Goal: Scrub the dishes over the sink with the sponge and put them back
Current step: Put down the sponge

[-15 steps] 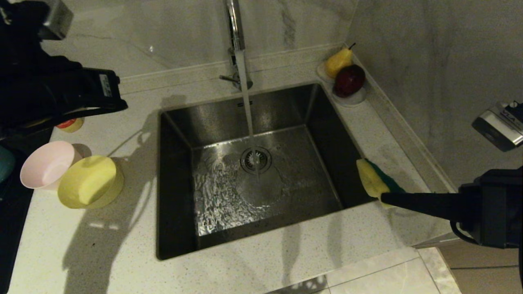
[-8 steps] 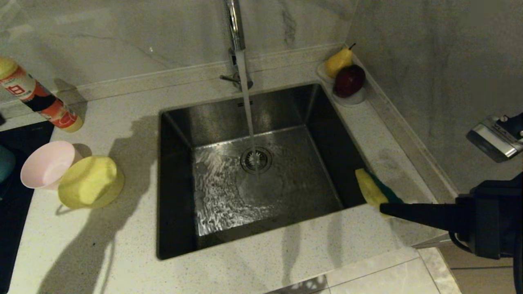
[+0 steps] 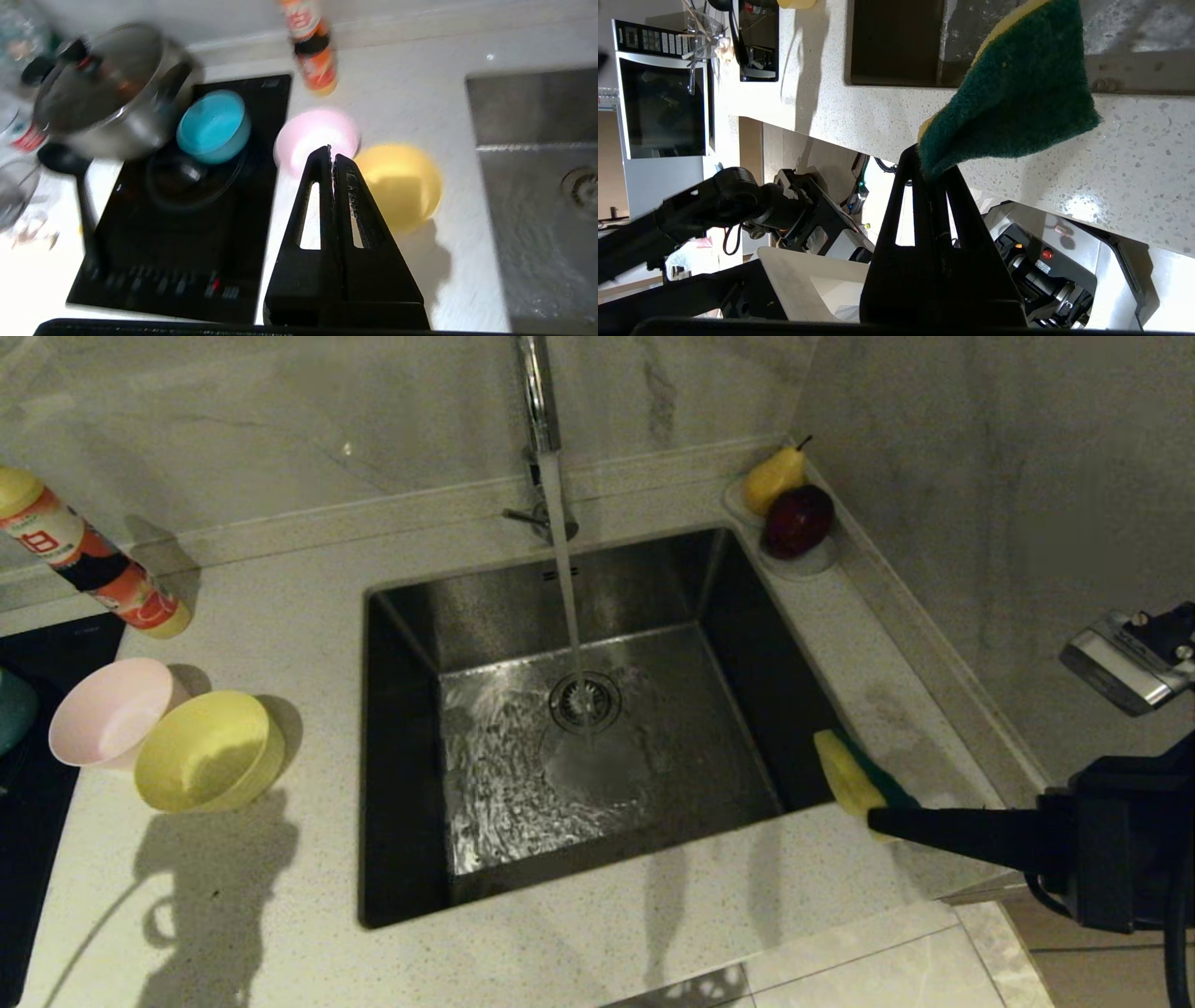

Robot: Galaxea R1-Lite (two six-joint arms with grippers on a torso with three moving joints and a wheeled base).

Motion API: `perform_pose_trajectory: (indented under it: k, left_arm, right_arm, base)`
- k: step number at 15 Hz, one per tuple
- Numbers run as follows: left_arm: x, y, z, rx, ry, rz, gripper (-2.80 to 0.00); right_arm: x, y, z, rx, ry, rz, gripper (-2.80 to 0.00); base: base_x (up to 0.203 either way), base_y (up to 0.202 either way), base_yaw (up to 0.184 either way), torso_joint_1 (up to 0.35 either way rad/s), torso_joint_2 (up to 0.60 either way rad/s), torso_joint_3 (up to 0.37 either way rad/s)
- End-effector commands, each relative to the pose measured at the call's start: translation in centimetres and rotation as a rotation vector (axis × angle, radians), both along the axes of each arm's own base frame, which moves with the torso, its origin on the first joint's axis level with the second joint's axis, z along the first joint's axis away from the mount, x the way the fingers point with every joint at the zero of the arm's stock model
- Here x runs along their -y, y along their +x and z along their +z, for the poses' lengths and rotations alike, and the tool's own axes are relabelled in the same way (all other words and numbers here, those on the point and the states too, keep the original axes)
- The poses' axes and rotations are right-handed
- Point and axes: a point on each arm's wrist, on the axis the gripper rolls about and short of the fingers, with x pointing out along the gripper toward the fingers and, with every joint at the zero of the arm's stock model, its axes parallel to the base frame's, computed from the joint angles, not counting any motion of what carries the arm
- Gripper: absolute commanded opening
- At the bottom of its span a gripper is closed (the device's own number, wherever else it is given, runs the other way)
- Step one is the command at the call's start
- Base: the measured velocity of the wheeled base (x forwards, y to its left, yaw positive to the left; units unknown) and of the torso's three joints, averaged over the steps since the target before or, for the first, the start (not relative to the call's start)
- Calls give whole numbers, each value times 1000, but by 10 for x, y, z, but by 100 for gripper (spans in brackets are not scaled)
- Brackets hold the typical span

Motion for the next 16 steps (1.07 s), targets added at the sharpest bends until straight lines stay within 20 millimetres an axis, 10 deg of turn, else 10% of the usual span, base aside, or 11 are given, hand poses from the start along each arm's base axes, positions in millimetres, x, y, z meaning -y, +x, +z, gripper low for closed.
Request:
perform_pose_trajectory:
  k: [1, 8, 16]
  left_arm:
    - [2, -24, -32, 41, -10, -32, -280]
    - [7, -25, -156, -169, -38, -275, -280]
    - [9, -31, -186, -154, -41, -396, -280]
  right_arm:
    - [3, -6, 2, 12, 9, 2, -280]
    - [0, -3, 0, 0, -1, 7, -280]
    - [5, -10, 6, 48, 12, 8, -280]
  base:
    - [0, 0, 0, 0, 0, 0]
    - [0, 0, 0, 0, 0, 0]
    - [0, 0, 0, 0, 0, 0]
